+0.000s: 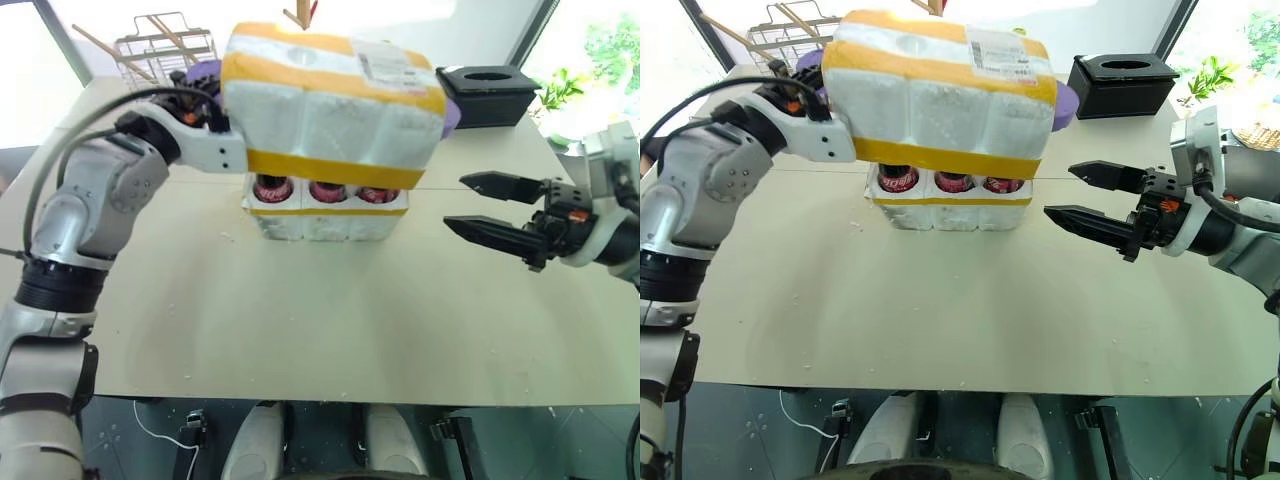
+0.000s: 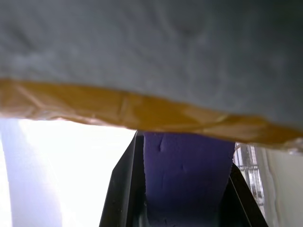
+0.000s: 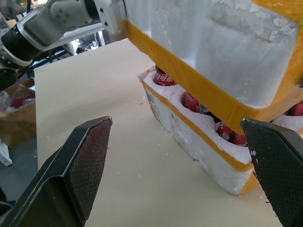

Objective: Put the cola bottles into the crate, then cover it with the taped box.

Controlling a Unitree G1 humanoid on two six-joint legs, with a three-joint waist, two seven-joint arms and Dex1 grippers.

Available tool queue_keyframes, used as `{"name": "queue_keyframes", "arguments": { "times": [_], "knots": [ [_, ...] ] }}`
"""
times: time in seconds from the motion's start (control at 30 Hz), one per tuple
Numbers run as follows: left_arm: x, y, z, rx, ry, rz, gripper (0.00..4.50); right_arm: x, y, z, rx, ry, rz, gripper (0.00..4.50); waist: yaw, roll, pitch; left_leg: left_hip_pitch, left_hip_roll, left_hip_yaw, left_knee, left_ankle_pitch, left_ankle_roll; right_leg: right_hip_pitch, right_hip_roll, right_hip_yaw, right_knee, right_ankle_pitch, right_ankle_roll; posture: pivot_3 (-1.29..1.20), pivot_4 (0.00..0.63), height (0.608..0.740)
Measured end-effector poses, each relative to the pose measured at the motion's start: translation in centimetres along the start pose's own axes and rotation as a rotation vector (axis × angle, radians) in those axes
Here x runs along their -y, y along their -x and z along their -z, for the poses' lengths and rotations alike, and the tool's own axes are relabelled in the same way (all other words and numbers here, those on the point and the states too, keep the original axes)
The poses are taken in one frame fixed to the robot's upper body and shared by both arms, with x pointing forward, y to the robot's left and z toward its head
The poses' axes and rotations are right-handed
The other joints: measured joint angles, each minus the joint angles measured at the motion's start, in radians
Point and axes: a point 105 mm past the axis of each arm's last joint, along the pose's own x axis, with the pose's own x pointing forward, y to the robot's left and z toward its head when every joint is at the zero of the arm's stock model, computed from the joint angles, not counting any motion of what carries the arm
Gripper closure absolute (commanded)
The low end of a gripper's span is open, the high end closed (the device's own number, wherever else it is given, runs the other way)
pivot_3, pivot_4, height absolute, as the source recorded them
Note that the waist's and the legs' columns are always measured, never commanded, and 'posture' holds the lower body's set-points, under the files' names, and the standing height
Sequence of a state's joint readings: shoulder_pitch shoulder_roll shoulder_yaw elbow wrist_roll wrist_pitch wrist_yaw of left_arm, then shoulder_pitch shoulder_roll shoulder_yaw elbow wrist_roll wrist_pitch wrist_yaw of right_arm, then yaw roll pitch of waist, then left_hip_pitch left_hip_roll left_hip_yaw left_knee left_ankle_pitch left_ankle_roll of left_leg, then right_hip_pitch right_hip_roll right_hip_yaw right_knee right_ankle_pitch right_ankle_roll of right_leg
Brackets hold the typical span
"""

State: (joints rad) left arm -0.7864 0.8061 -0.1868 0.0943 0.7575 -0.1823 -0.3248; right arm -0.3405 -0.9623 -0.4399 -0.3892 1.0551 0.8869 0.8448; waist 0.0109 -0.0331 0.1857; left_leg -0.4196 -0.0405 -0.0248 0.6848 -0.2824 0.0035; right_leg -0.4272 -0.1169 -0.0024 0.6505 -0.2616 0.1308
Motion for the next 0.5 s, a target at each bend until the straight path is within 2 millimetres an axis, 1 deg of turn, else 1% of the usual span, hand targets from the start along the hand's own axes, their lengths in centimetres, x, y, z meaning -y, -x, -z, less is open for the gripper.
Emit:
{"name": "queue_keyframes", "arguments": {
  "times": [0.07, 0.1, 0.17, 0.27, 0.4, 0.47, 0.5],
  "knots": [
    [0.9, -0.2, -0.6, 0.012, 0.020, 0.009, 1.71, 0.0, 0.0, 0.0, 0.005, -0.003, 0.007, 0.00, 0.001, 0.000, 0.000, 0.000, 0.000, 0.000, 0.000, 0.000, 0.000, 0.000, 0.000, 0.000, 0.000, 0.000, 0.000, 0.00, 0.150, 0.740],
    [1.0, -0.2, -0.8, 0.015, 0.021, 0.009, 1.19, 0.0, -0.1, -0.1, 0.007, -0.004, 0.006, 0.00, 0.002, 0.000, 0.000, 0.000, 0.000, 0.000, 0.000, 0.000, 0.000, 0.000, 0.000, 0.000, 0.000, 0.000, 0.000, 0.00, 0.150, 0.740],
    [1.5, 0.0, -0.7, 0.012, 0.018, 0.015, 0.30, 0.0, -0.1, -0.1, 0.010, -0.004, 0.011, 0.00, 0.002, 0.000, 0.000, 0.000, 0.000, 0.000, 0.000, 0.000, 0.000, 0.000, 0.000, 0.000, 0.000, 0.000, 0.000, 0.00, 0.150, 0.740],
    [3.0, 1.1, -0.9, 0.018, 0.023, 0.052, 0.30, 0.1, -0.1, -0.1, 0.013, -0.006, 0.015, 0.00, -0.001, 0.000, 0.000, 0.000, 0.000, 0.000, 0.000, 0.000, 0.000, 0.000, 0.000, 0.000, 0.000, 0.000, 0.000, 0.00, 0.150, 0.740],
    [5.6, 4.0, -0.9, 0.024, 0.070, 0.135, 0.30, 0.1, -0.1, 0.0, 0.014, -0.012, 0.020, 0.00, -0.003, 0.001, 0.000, 0.000, 0.001, 0.000, 0.000, 0.000, 0.000, 0.000, 0.000, 0.000, 0.000, 0.000, 0.000, 0.00, 0.150, 0.740],
    [6.5, 5.2, -0.8, 0.012, 0.163, 0.178, 0.30, 0.1, 0.0, 0.2, 0.008, -0.021, 0.027, 0.00, 0.000, 0.001, 0.000, 0.000, 0.001, 0.000, 0.000, 0.000, 0.000, 0.000, -0.001, 0.000, 0.000, 0.000, 0.000, 0.00, 0.150, 0.740],
    [6.6, 5.9, -1.0, 0.007, 0.294, 0.194, 0.30, 0.1, 0.1, 0.4, 0.004, -0.026, 0.030, 0.00, 0.004, 0.001, 0.000, 0.000, 0.001, 0.000, 0.000, 0.000, 0.000, 0.000, -0.001, 0.000, -0.001, 0.000, 0.000, 0.00, 0.150, 0.740]
  ]
}}
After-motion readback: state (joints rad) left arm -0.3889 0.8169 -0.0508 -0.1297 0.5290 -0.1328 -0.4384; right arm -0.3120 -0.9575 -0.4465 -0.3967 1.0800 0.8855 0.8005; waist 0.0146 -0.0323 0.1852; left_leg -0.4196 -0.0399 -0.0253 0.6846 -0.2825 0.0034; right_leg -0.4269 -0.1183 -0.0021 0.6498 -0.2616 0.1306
